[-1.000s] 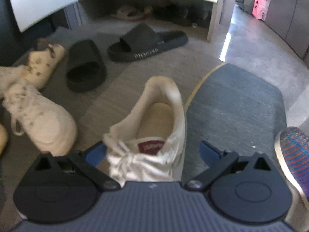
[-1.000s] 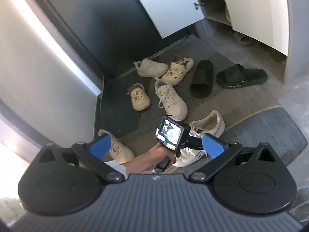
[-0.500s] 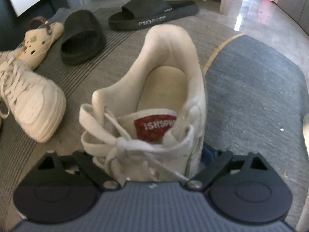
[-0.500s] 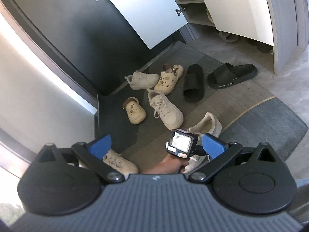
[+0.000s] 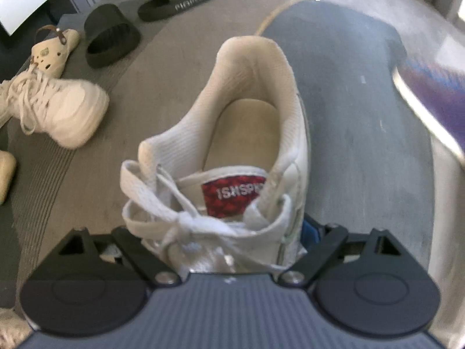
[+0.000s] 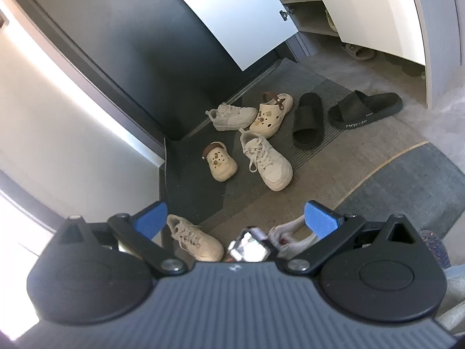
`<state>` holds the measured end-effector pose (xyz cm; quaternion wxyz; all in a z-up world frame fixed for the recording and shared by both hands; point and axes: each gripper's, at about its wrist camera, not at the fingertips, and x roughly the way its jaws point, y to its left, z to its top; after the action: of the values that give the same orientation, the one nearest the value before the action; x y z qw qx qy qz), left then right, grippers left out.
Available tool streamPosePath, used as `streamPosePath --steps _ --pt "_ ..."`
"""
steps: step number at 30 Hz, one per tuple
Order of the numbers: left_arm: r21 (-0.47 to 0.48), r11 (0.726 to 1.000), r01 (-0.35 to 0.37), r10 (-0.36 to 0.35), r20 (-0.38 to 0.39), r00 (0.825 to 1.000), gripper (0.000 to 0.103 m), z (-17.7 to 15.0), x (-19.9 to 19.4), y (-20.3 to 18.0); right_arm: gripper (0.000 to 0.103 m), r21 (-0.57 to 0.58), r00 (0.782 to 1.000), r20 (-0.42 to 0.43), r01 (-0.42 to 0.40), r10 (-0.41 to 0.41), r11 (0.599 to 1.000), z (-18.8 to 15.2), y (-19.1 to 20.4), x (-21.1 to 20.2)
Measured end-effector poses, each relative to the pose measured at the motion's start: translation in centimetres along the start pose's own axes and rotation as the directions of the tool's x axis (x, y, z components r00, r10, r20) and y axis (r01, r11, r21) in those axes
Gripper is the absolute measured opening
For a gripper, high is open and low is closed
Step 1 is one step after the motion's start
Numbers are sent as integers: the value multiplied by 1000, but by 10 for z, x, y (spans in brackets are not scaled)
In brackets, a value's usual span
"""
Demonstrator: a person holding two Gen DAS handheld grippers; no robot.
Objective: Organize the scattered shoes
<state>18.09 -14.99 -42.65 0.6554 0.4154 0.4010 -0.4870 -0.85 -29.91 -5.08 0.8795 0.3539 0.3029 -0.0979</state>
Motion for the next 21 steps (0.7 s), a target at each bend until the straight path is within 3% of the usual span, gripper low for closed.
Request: streamPosePath --steps 2,7,15,17,21 --pt "-19 1000 -6 5 -32 999 94 -18 2 1 103 -16 1000 3 8 -8 1000 -1 1 -1" --pt "-95 995 -38 30 -86 996 101 -26 0 6 103 -44 1000 13 11 -10 999 -2 3 -4" --pt "-2 993 -120 117 -213 970 103 -13 -29 -13 103 -123 999 32 -19 23 992 -9 12 -10" --pt "34 989 -144 148 -194 970 103 -3 -49 -27 103 -141 998 48 -22 29 990 -10 11 -13" --pt "43 991 -127 132 -139 981 103 18 -91 -33 103 -186 994 90 -49 67 981 -16 13 -25"
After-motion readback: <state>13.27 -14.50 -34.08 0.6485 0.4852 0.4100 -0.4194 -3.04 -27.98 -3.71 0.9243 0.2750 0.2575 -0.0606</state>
